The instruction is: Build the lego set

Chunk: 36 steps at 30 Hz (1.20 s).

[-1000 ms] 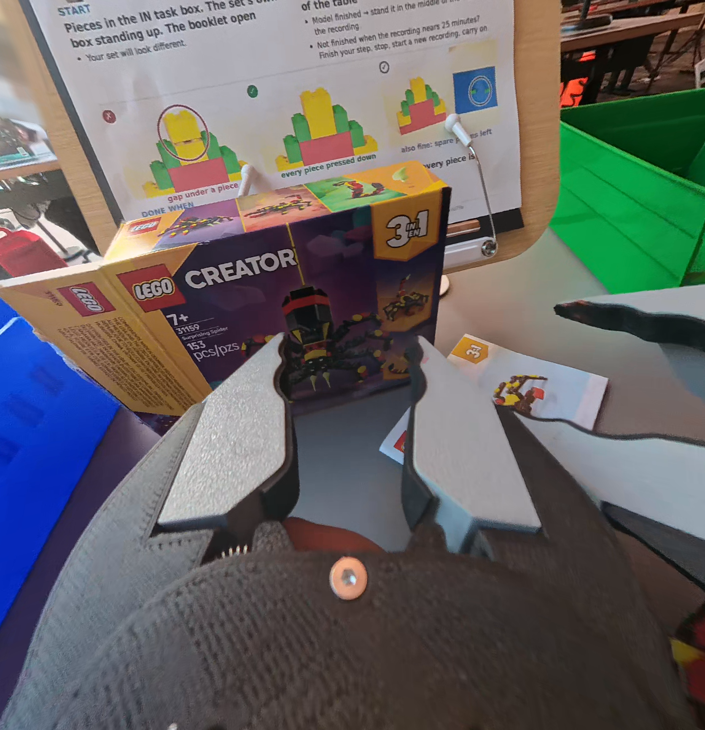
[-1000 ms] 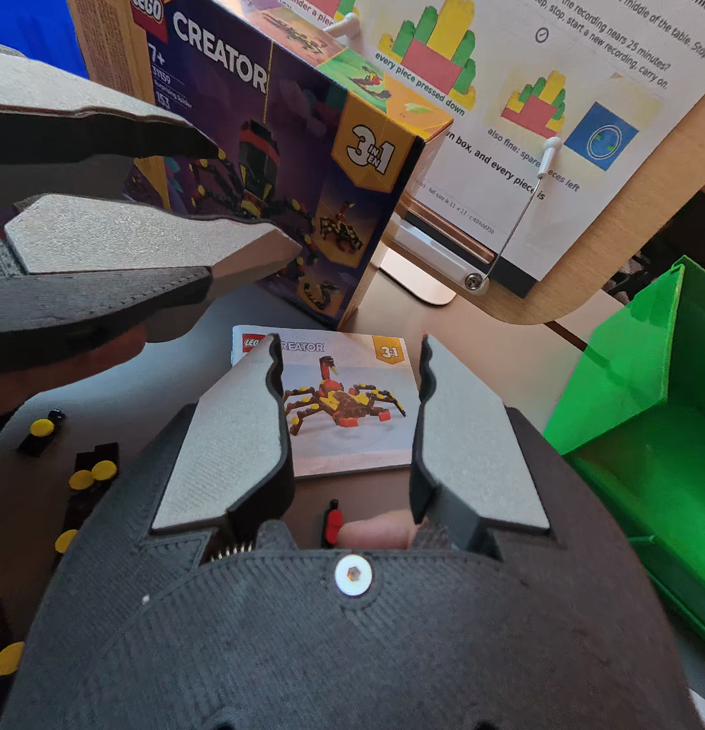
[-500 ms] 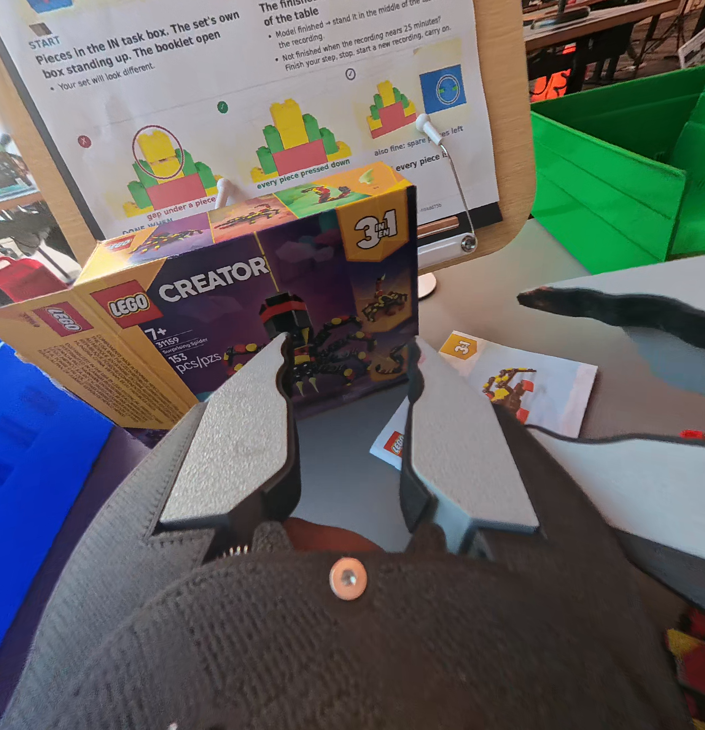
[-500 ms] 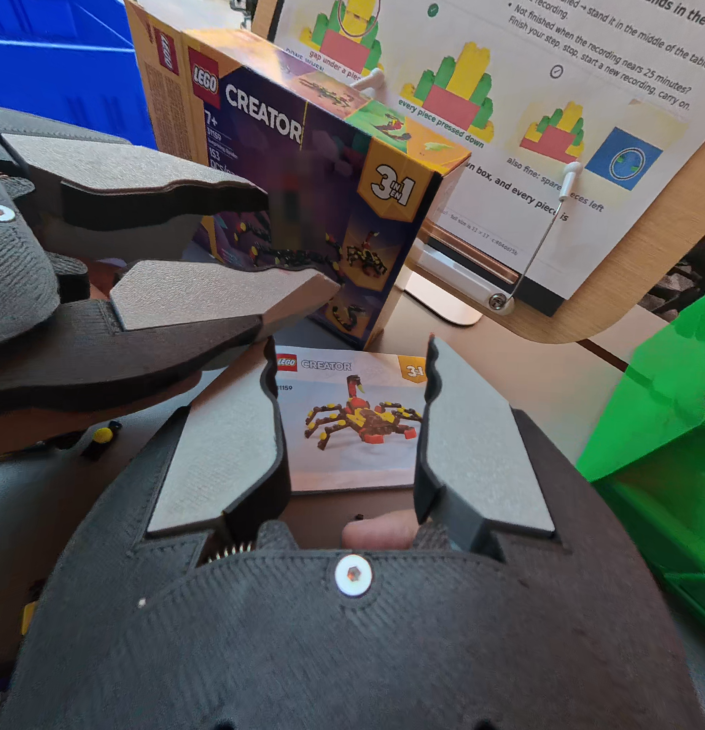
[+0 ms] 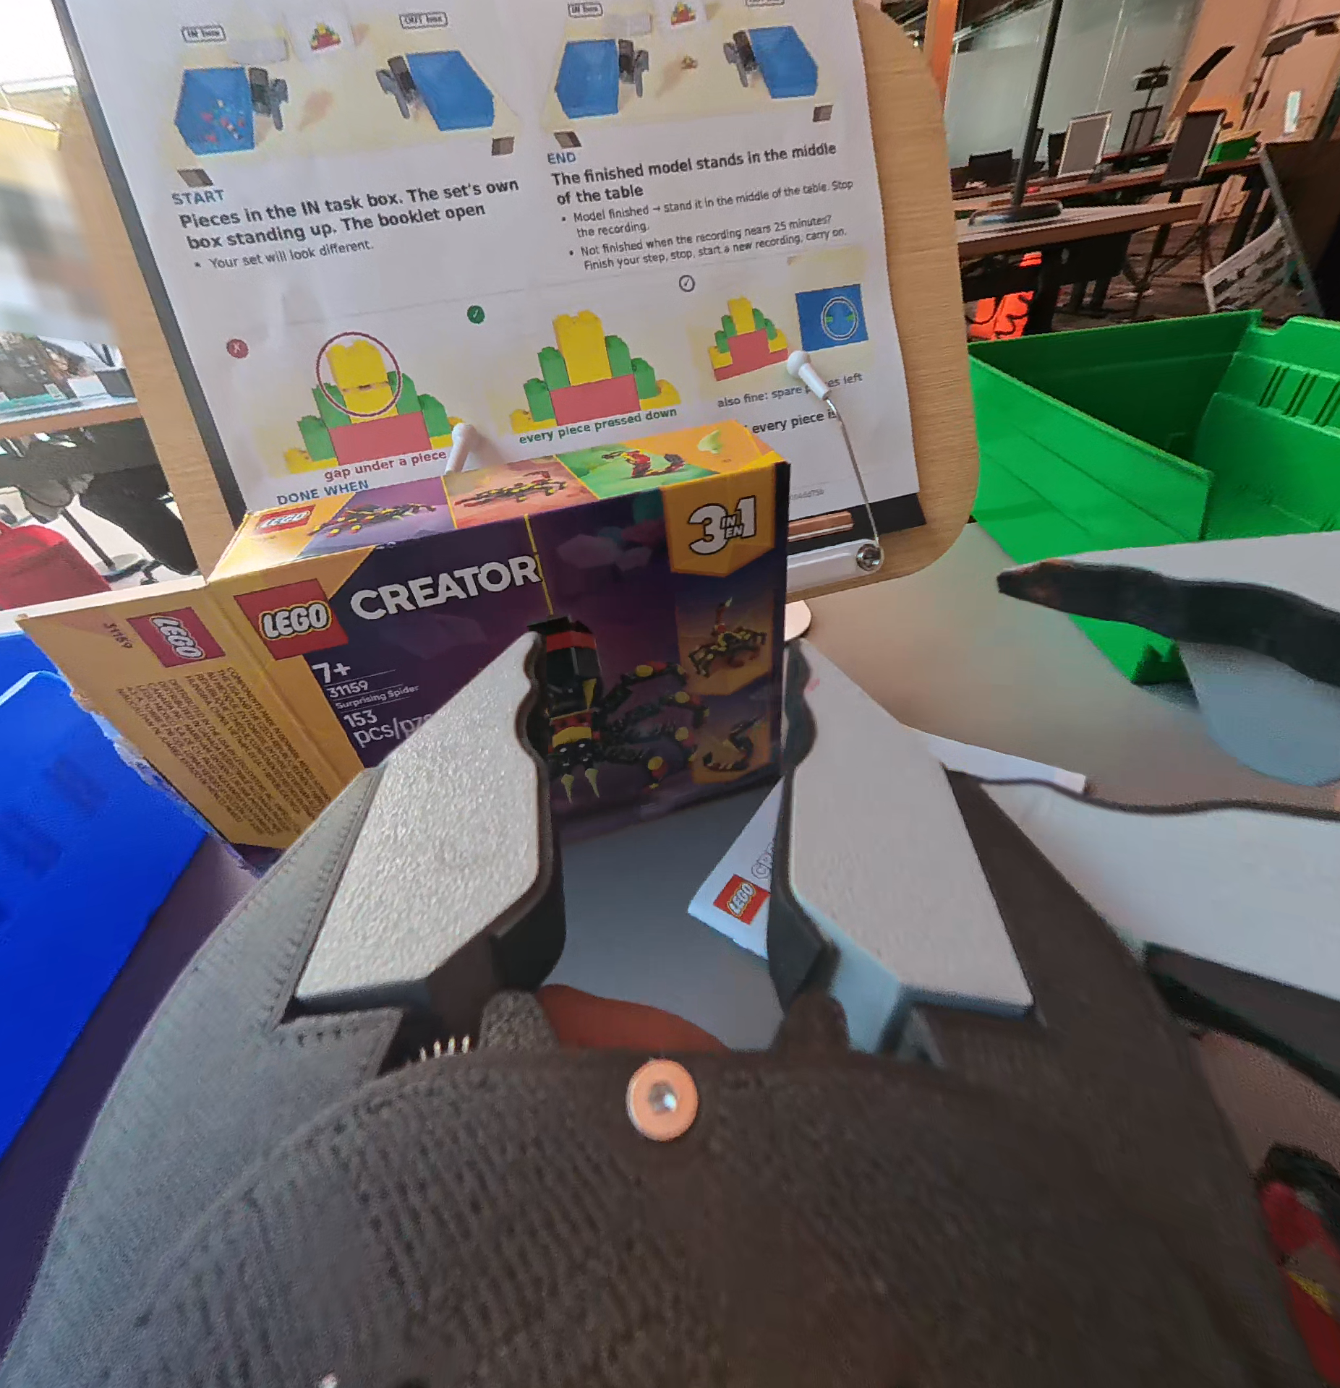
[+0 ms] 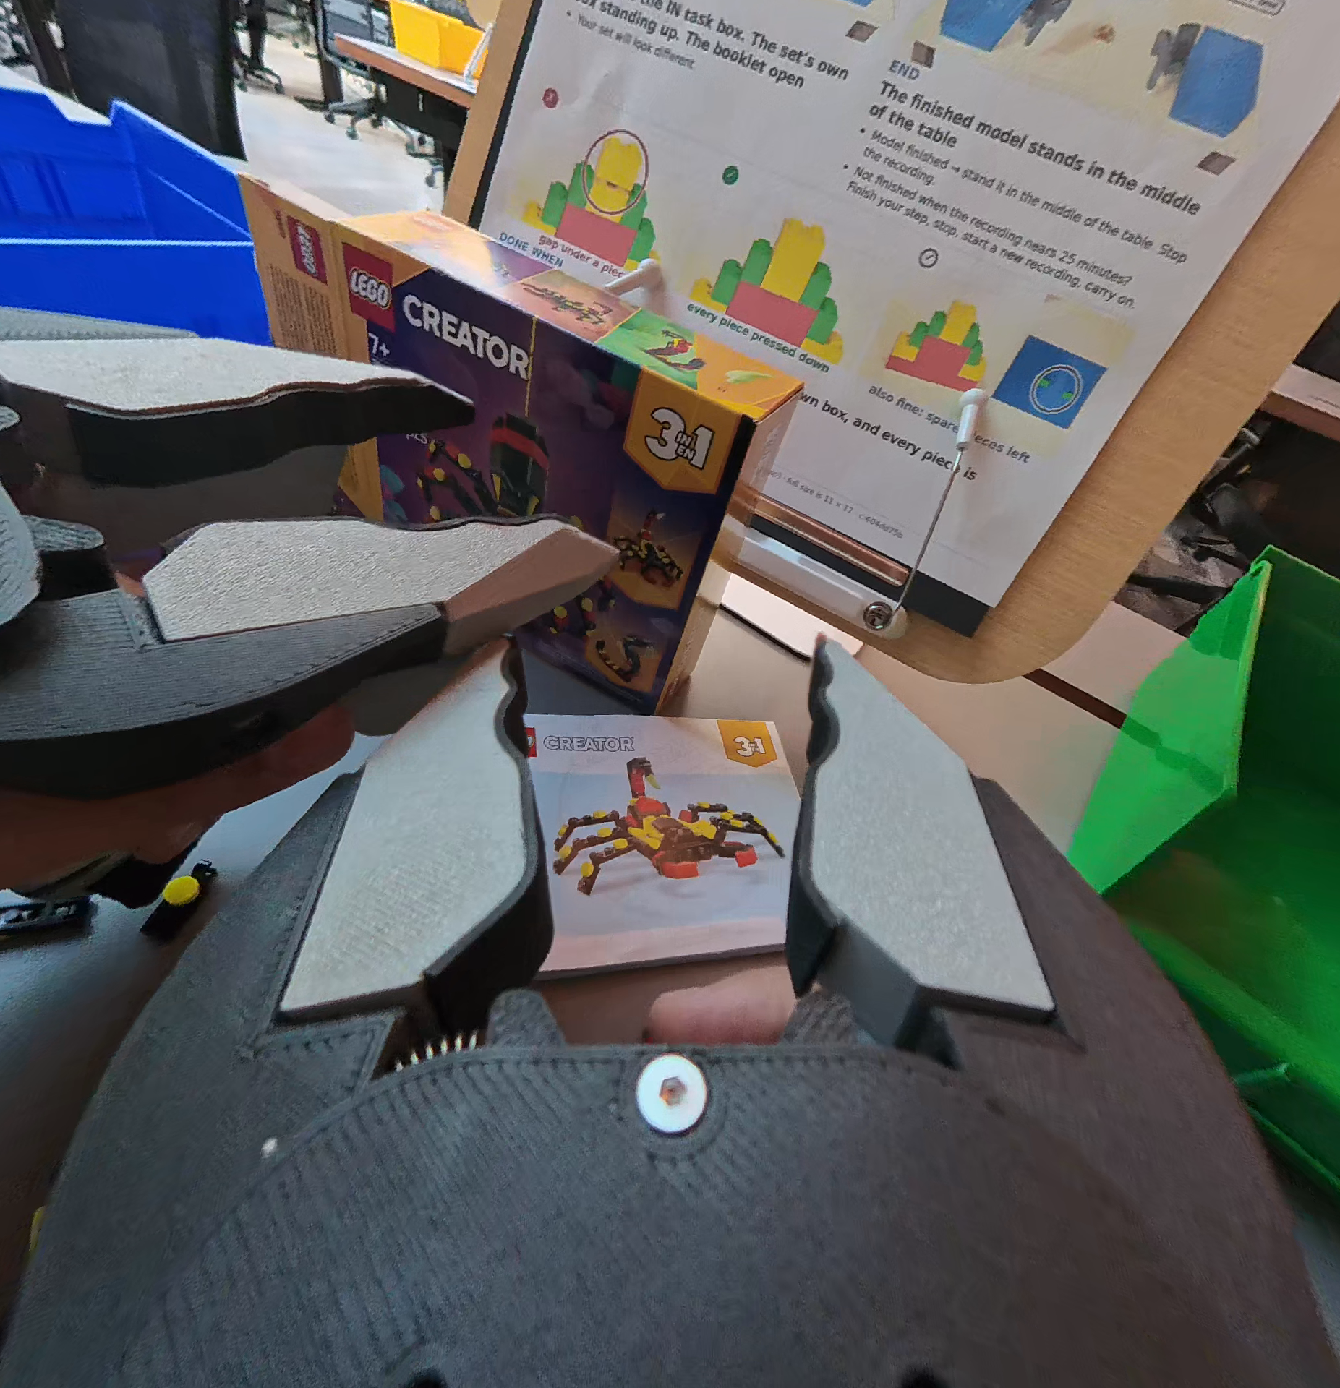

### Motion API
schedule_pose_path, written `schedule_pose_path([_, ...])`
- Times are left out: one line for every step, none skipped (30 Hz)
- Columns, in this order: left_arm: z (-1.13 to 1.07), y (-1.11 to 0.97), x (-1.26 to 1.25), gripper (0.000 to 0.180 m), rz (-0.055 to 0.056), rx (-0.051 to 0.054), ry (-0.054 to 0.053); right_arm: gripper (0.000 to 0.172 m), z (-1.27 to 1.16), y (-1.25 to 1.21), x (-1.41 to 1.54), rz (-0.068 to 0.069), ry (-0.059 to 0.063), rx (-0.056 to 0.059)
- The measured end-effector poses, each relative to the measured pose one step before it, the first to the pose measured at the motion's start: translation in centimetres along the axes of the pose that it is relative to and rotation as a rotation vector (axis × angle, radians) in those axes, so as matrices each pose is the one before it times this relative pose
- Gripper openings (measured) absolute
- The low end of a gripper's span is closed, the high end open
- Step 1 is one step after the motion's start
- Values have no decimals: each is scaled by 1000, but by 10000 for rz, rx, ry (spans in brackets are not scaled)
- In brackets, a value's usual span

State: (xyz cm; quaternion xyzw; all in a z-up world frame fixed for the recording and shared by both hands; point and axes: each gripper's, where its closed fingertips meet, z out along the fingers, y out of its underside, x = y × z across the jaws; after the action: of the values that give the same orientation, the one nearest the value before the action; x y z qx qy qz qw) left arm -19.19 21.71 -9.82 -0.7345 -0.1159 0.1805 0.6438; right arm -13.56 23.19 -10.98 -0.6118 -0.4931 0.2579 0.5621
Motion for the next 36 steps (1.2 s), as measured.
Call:
schedule_pose_path([35,85,114,62,26,-57,54,73,6,66,226,87,73,-34])
schedule_pose_path([62,146,63,62,19,-75,16,73,40,128,159,99,28,-66])
schedule_pose_path([73,203,60,62,23,-97,14,72,83,180,32,93,-42,-92])
schedule_pose_path([80,221,18,62,22,-112,-7,71,82,206,-20,74,-62,-106])
schedule_pose_path([86,246,7,62,36,-125,-5,71,113,246,-37,32,-48,-125])
schedule_pose_path([108,305,23,62,58,-162,1,71,129,276,-32,-22,-20,-152])
schedule_pose_path([126,376,19,62,70,-200,-2,71,128,307,-20,-63,19,-167])
schedule_pose_path([129,368,-5,62,78,-199,-16,70,132,246,-24,-76,34,-135])
schedule_pose_path([117,327,-27,62,84,-169,-34,70,95,196,-23,-62,30,-109])
schedule_pose_path([111,281,-47,63,82,-141,-41,70,81,187,-16,-47,22,-101])
schedule_pose_path([85,232,-14,63,82,-117,-28,70,74,148,-8,-27,14,-87])
schedule_pose_path([59,131,-11,63,63,-70,-23,70,66,135,16,-9,2,-72])
schedule_pose_path([30,52,21,63,30,-21,-2,70,50,149,88,4,39,-73])
schedule_pose_path([-4,-19,44,63,1,12,13,70,50,132,156,8,65,-70])
schedule_pose_path([-33,-72,45,63,-10,38,16,70,33,100,165,20,66,-51])
schedule_pose_path([-43,-143,62,63,-11,72,24,70,7,54,202,42,78,-23])
schedule_pose_path([-68,-170,73,63,-4,98,34,70,-7,16,187,52,60,1])
schedule_pose_path([-70,-137,27,62,11,78,4,70,-10,-10,99,44,13,9])
schedule_pose_path([-36,-88,59,61,25,44,15,70,-11,-1,74,35,8,5])
schedule_pose_path([-14,-17,69,61,21,10,27,70,-11,1,18,16,0,-1])
schedule_pose_path([13,33,56,61,15,-11,16,70,11,9,-19,-7,-4,-6])
schedule_pose_path([11,24,52,61,17,-11,16,70,14,18,-57,-33,-9,-7])
schedule_pose_path([17,11,84,60,16,-2,38,70,22,22,-45,-54,9,-10])
schedule_pose_path([-9,-4,63,59,9,8,22,70,17,23,-41,-66,22,-15])
schedule_pose_path([-7,-30,41,59,19,19,6,69,15,18,-25,-59,19,-15])
schedule_pose_path([-9,-13,26,58,35,13,2,69,7,20,-35,-41,10,-9])
schedule_pose_path([-12,-34,-13,58,28,14,-26,69,9,1,1,-20,11,-1])
schedule_pose_path([-9,-28,41,58,31,17,13,69,-8,-11,22,1,11,5])
schedule_pose_path([-27,-46,-24,57,12,23,-20,69,-17,-20,55,23,8,9])
schedule_pose_path([-22,-65,-10,57,12,36,-16,69,-8,-11,31,34,-8,9])
schedule_pose_path([-14,-34,3,57,18,20,5,69,-10,-13,63,32,6,5])
schedule_pose_path([-14,-9,-13,57,8,1,-8,69,-7,3,64,18,10,6])
schedule_pose_path([4,0,-7,56,0,1,2,69,6,15,64,11,14,-3])
schedule_pose_path([13,22,11,56,-9,-9,12,69,19,29,35,9,0,-13])
schedule_pose_path([8,17,6,56,-11,-13,9,69,33,44,21,12,-2,-14])
schedule_pose_path([2,9,17,56,1,0,11,69,28,44,3,9,-10,-14])
